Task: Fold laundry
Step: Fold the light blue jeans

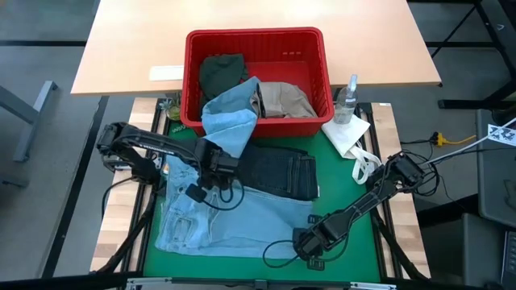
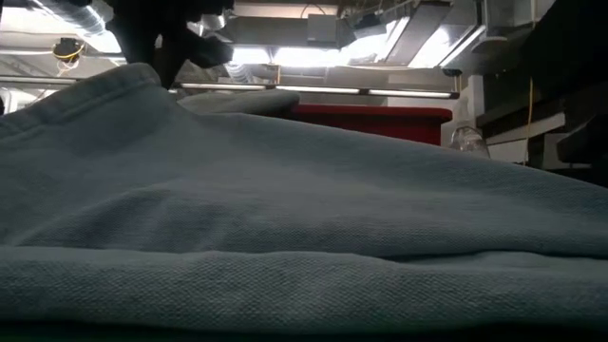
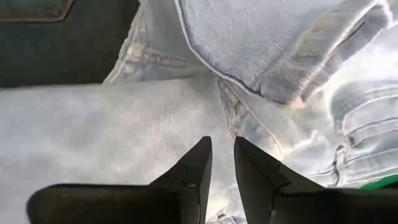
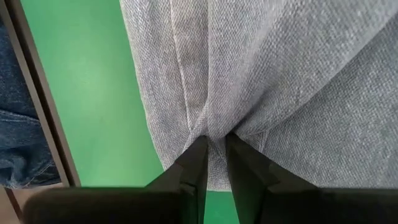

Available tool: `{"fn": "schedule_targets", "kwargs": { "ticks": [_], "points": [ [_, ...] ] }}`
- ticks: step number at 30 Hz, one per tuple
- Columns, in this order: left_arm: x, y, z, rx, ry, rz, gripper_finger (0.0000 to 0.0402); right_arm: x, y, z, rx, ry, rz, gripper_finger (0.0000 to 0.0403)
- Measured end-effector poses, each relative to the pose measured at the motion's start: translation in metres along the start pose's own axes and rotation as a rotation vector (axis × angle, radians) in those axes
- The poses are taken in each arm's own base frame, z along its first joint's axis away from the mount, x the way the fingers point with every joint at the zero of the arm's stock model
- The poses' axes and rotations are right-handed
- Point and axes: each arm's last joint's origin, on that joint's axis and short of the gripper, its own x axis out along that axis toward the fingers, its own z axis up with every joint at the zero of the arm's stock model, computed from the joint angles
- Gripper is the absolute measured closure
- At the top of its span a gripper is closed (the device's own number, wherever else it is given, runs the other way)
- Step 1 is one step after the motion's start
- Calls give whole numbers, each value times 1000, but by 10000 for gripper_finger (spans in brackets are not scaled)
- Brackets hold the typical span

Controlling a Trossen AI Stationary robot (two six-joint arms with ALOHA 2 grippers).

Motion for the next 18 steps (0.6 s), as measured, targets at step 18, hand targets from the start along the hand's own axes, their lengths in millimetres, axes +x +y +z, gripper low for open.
{"fn": "schedule_targets", "kwargs": {
  "ticks": [18],
  "points": [
    [-2,-24,0,-104,52,-25,328,-55,30,5,-68,-18,-152,343]
  ]
}}
